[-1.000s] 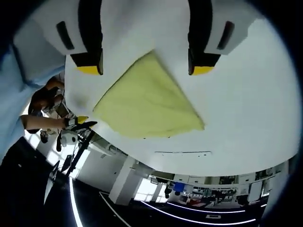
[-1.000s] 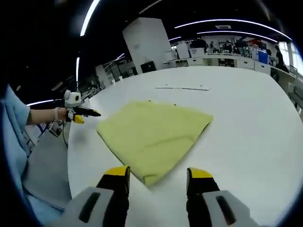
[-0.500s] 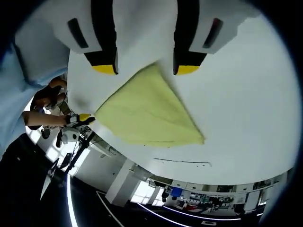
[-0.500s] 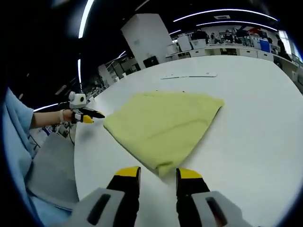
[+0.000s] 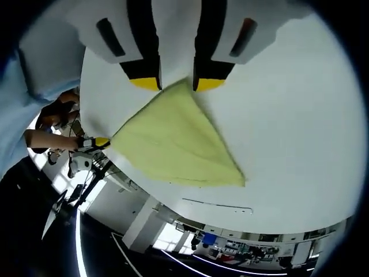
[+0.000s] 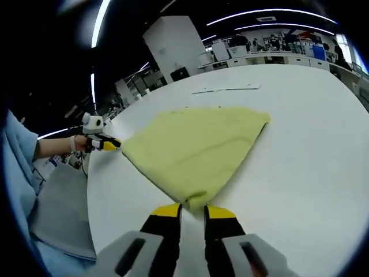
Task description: Fold the garment on the visible template until the final outline fits inside the template.
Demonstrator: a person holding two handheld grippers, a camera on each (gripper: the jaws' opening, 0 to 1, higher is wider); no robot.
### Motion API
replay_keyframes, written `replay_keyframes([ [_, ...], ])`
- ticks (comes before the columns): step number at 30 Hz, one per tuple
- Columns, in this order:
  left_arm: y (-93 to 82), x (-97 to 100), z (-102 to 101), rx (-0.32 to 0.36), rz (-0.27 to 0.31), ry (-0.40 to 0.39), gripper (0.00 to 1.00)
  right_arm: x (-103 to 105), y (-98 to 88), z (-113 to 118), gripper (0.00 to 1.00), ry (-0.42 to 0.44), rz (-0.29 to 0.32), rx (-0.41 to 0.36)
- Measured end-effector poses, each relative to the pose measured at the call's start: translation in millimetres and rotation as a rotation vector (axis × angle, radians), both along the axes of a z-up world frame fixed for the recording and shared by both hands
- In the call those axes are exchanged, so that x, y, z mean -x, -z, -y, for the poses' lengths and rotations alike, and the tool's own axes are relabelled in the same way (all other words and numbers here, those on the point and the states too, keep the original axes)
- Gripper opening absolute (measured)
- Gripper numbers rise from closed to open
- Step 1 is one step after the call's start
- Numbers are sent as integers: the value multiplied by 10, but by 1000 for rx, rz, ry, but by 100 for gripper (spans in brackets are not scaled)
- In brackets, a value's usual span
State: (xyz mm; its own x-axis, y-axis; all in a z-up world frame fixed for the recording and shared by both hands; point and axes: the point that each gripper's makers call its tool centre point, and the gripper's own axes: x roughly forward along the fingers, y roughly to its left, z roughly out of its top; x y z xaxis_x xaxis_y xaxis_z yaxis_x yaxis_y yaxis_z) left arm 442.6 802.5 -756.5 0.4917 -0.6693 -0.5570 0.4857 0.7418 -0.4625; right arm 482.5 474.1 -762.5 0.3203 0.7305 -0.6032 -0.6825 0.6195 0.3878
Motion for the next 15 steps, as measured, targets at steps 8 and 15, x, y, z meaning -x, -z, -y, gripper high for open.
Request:
replay_keyframes([
  [8, 14, -20, -13, 20, -24, -32, 1, 14, 58, 29, 0, 3, -12, 22],
  [15, -22, -31, -34, 44, -36, -56, 0, 37, -13, 55, 0, -9, 1, 22],
])
